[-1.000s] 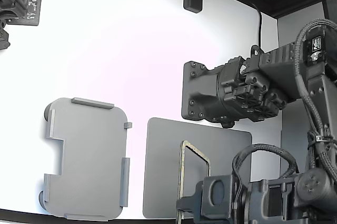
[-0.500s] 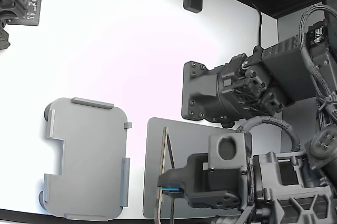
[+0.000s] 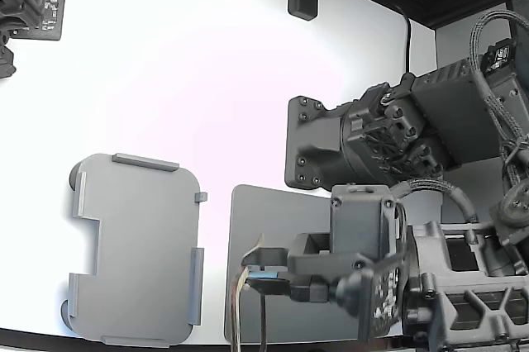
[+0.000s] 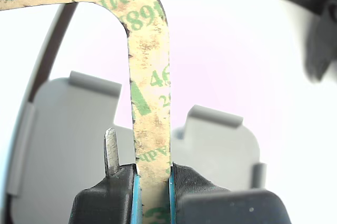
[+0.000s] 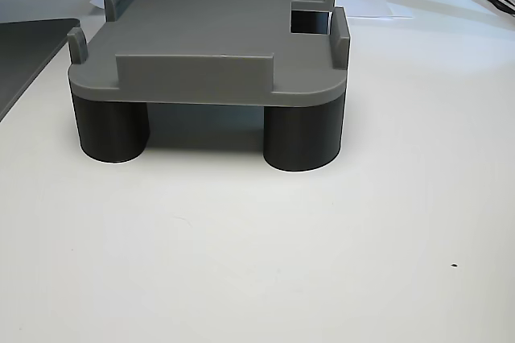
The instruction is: Move top rectangular frame to the holder.
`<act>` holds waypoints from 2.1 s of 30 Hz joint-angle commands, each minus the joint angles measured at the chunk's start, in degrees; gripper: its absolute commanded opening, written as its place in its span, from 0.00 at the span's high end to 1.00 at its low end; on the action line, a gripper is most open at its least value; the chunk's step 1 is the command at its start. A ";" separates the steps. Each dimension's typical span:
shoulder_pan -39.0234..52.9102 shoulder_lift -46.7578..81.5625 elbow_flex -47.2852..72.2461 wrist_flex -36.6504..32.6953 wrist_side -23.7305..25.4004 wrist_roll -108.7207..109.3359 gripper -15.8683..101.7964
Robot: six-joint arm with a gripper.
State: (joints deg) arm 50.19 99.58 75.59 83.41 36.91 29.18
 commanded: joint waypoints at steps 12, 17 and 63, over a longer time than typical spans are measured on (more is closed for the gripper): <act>-7.73 -7.73 3.96 5.45 -12.04 93.78 0.97; -10.37 -11.60 0.70 6.77 -13.45 99.76 0.97; -22.76 -16.08 3.25 5.45 -34.63 92.46 0.97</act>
State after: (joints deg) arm 28.39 82.44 80.33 88.77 2.46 121.46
